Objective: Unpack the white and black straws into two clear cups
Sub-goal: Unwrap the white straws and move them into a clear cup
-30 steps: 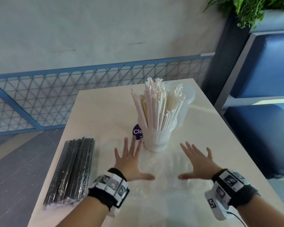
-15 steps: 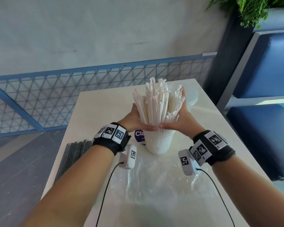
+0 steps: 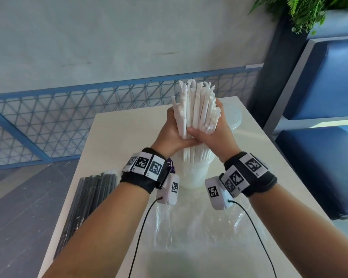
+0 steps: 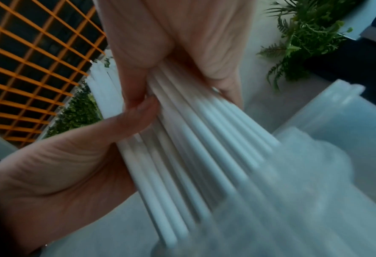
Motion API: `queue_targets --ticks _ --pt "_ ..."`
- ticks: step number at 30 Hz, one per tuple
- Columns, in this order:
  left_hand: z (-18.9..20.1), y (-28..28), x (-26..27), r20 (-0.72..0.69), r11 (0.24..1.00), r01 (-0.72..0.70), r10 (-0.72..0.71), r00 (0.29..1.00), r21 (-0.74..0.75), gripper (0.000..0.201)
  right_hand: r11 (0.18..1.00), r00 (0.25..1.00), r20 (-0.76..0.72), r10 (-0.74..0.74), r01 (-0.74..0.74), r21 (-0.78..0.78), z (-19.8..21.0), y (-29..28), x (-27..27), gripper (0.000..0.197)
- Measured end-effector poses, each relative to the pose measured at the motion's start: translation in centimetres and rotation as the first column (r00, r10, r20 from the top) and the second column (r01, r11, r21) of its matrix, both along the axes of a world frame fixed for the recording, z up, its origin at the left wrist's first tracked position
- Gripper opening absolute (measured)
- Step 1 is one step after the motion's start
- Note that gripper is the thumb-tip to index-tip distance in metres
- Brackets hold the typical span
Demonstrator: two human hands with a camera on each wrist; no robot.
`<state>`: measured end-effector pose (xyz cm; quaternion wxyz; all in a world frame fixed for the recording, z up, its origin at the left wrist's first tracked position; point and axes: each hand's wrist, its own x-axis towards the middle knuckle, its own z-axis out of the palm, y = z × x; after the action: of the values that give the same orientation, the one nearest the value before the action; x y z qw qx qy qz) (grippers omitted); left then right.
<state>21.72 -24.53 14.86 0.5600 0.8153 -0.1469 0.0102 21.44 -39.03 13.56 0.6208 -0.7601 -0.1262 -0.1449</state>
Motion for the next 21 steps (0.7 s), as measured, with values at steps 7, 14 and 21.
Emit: queue_targets --ticks 7,14,21 --pt "1.6 0.5 -0.2 0.141 0.999 0.048 -0.049 0.989 0.012 0.110 0.996 0.997 0.077 -0.004 0.011 -0.092 2.1 -0.2 -1.3 0.088" --pt "0.5 0.4 -0.6 0.233 0.840 0.074 -0.232 0.944 0.537 0.102 0.844 0.996 0.079 0.036 0.012 -0.536 -0.3 0.0 -1.6 0.043" --pt "0.2 2.2 -0.8 0.088 0.928 0.152 -0.192 0.977 0.342 0.141 0.959 0.999 -0.007 -0.040 0.036 -0.280 -0.7 -1.4 -2.1 0.091"
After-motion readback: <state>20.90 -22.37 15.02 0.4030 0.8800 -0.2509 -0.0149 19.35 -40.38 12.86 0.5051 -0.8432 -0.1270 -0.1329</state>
